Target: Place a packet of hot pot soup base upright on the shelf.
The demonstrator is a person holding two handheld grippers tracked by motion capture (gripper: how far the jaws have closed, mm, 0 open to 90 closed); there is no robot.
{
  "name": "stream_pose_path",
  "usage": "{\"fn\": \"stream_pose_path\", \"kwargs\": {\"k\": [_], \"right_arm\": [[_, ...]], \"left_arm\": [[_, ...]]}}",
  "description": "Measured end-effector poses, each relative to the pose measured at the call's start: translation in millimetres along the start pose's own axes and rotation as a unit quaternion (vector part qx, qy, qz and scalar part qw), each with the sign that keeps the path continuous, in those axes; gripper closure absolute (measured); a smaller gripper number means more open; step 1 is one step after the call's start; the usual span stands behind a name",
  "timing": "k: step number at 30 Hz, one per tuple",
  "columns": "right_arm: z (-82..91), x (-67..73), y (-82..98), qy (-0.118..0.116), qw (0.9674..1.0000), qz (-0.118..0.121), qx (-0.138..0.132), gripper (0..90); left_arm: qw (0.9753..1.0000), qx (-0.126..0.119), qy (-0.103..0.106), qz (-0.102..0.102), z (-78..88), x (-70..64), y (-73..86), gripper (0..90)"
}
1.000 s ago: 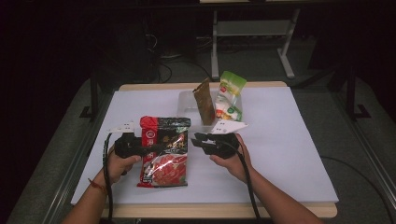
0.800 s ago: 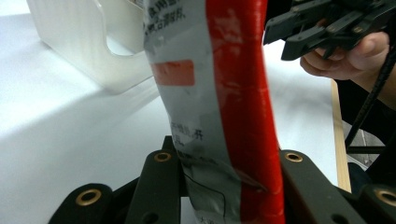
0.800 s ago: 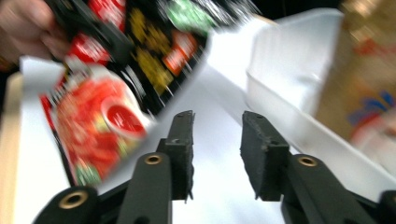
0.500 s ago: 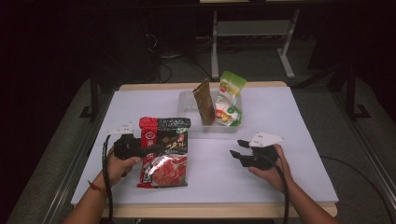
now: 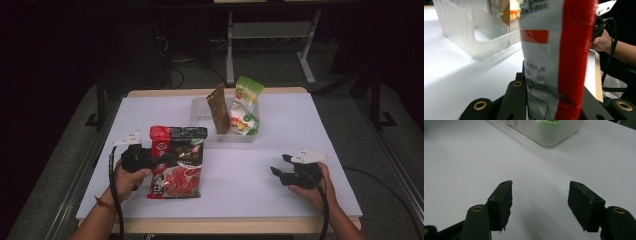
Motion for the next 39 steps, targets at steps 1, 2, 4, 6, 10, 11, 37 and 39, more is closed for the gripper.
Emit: {"fn": "stream_pose_path", "kwargs": {"k": [1, 2, 4, 6, 10, 11, 37, 39], "right_arm": [[0.5, -0.1, -0.4, 0.001, 1.0, -0.001, -0.001, 35.3], [1.5, 0.1, -1.1, 0.001, 1.0, -0.002, -0.003, 35.1], [3.3, -0.2, -2.5, 0.002, 1.0, -0.003, -0.009, 34.9], [4.8, -1.1, -3.2, 0.002, 0.9999, -0.005, -0.013, 34.0], [5.5, -5.1, -4.3, 0.006, 0.9995, -0.022, -0.021, 31.8], [5.5, -5.9, -4.2, 0.006, 0.9994, -0.027, -0.023, 31.7], [14.1, -6.5, -9.2, 0.019, 0.9983, -0.033, -0.045, 25.5], [14.1, -7.3, -9.1, 0.019, 0.9982, -0.034, -0.046, 25.5]], "left_arm": [[1.0, -0.004, -0.006, -0.002, 1.4, -0.8, -1.0, 79.1], [0.9999, -0.007, -0.012, -0.003, 2.5, -1.5, -2.0, 79.4], [0.9996, -0.013, -0.024, -0.007, 4.9, -1.7, -4.2, 79.7], [0.9992, -0.017, -0.035, -0.006, 6.5, -0.5, -5.9, 79.9], [0.9978, -0.032, -0.057, -0.009, 10.7, 0.5, -9.3, 80.2], [0.9976, -0.034, -0.06, -0.011, 11.8, 0.3, -10.4, 80.2], [0.979, -0.12, -0.165, 0.001, 23.3, 12.3, -59.7, 80.5], [0.9775, -0.122, -0.172, 0.003, 21.9, 14.8, -63.4, 80.4]]}}
Point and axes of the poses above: each handheld gripper's, and its own axes: z roughly backward along the jaws, y roughly out of its underside, x roughly to its left, the point moved 6 cm from there along -z, roughly forward along the jaws, and after that the axes turned 3 degrees about x, right-handed, at the moved point
